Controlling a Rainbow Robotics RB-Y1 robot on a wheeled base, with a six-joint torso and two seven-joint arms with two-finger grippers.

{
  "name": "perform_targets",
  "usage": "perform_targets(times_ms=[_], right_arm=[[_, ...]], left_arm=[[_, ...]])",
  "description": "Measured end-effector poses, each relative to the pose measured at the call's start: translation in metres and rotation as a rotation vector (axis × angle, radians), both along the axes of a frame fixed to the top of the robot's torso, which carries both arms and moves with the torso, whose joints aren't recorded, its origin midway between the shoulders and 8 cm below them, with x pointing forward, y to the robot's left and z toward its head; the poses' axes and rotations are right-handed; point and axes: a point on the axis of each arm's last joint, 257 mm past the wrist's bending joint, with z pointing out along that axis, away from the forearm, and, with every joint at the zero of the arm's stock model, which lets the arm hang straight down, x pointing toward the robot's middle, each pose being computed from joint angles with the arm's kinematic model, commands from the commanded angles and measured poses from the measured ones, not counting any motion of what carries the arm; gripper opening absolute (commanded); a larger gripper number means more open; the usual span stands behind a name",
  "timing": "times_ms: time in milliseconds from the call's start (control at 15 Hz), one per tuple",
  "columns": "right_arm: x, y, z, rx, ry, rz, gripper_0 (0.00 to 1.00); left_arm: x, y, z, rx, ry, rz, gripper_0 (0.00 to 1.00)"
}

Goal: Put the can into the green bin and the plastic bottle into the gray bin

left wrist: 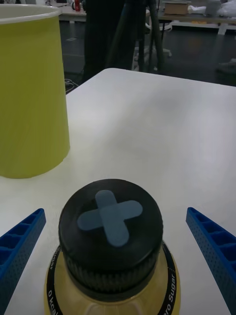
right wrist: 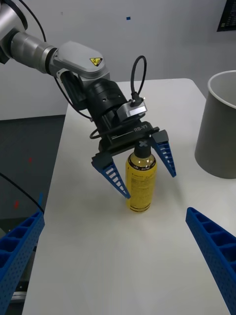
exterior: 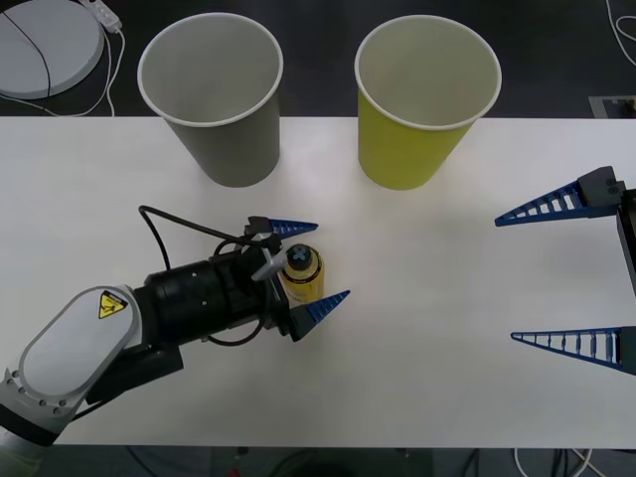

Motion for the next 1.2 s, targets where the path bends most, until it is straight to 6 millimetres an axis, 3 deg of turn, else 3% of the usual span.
perform_targets(times_ms=[67,133,200,1200], right_arm=[[0.0,0.0,0.0,0.0,0.0,0.0,1.0],[0.0,0.0,0.0,0.0,0.0,0.0,1.0],[0.0,0.0,0.0,0.0,0.0,0.0,1.0],[0.0,0.0,0.0,0.0,0.0,0.0,1.0]], left_arm=[[-0.0001,-0.0002,-0.0003,0.0,0.001,0.0,0.33],[-0.0002,-0.0005,-0.0003,-0.001,0.001,0.001,0.09],[-0.0002,-0.0003,-0.0004,-0.001,0.002,0.001,0.0],[-0.0014,0.007,0.0019,-0.001,0.027,0.005,0.0]])
